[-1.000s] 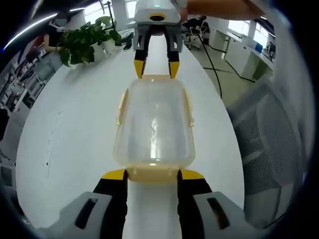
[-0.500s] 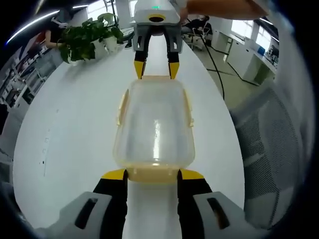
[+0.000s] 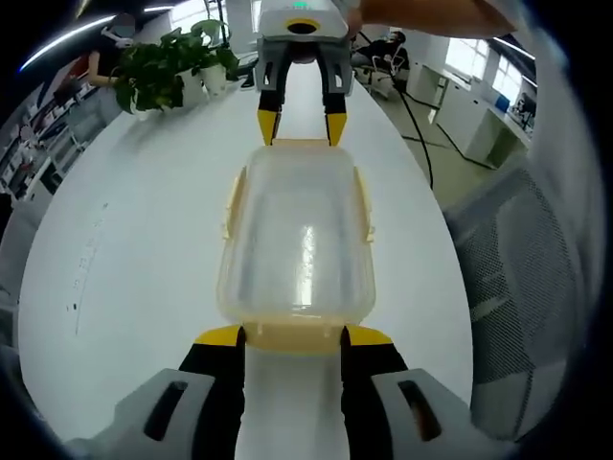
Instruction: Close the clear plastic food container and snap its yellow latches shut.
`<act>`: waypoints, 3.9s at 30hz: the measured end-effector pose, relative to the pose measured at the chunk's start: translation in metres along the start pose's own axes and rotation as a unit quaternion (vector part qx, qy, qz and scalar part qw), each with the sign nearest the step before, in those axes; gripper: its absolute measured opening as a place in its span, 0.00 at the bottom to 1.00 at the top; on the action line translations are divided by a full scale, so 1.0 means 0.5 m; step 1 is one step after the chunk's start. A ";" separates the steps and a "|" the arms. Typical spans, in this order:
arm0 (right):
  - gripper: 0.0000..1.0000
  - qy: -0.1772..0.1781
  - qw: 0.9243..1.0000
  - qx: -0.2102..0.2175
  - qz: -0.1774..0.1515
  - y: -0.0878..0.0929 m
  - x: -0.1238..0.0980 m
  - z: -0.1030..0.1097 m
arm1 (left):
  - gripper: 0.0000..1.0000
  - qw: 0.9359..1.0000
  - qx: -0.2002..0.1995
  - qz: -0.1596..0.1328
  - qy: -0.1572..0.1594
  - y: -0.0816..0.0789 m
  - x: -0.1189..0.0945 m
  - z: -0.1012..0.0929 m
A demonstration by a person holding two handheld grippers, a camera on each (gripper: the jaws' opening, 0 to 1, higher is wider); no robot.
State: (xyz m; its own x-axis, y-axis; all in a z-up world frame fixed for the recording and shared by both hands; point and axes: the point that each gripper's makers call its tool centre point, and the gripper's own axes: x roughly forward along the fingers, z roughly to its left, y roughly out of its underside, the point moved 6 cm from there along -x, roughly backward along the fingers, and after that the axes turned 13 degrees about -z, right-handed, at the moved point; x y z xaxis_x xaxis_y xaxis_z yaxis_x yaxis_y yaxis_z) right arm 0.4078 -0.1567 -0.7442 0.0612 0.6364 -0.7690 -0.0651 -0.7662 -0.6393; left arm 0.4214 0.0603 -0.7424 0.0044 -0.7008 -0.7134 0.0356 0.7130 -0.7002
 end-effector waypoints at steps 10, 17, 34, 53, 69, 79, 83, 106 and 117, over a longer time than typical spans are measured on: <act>0.39 0.002 1.000 0.000 0.001 -0.001 0.002 0.002 | 0.38 1.000 -0.002 -0.008 0.006 0.002 0.002 -0.005; 0.39 0.006 1.000 0.003 -0.004 -0.003 0.002 0.002 | 0.38 1.000 0.002 -0.010 0.005 0.000 -0.006 -0.002; 0.39 0.003 1.000 0.002 -0.002 0.002 0.008 0.000 | 0.38 1.000 -0.006 -0.019 0.011 0.009 -0.001 0.000; 0.49 0.013 1.000 0.000 0.008 0.010 -0.007 0.006 | 0.50 1.000 -0.014 -0.019 -0.005 0.021 -0.011 0.004; 0.47 0.116 0.971 0.199 -0.061 -0.026 -0.046 0.025 | 0.51 0.986 -0.148 -0.049 -0.064 0.037 -0.039 -0.005; 0.47 0.150 0.937 0.305 -0.078 -0.062 -0.034 0.037 | 0.50 0.961 -0.229 -0.074 -0.135 0.005 -0.047 -0.013; 0.46 0.166 0.927 0.331 -0.064 -0.062 -0.029 0.036 | 0.50 0.946 -0.280 -0.069 -0.147 0.003 -0.042 -0.031; 0.47 0.216 0.839 0.491 -0.093 -0.035 -0.003 0.024 | 0.40 0.856 -0.467 -0.094 -0.202 -0.012 -0.012 -0.026; 0.40 0.202 0.829 0.513 -0.097 -0.032 0.014 0.028 | 0.36 0.847 -0.486 -0.088 -0.195 -0.003 0.010 -0.026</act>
State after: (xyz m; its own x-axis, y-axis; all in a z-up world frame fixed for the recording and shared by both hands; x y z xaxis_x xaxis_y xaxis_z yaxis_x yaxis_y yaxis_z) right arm 0.3952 -0.1388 -0.7395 0.4841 0.4985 -0.7191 -0.8150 -0.0422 -0.5779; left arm 0.4084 0.0562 -0.7453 0.4213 -0.6174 -0.6643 -0.7692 0.1449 -0.6224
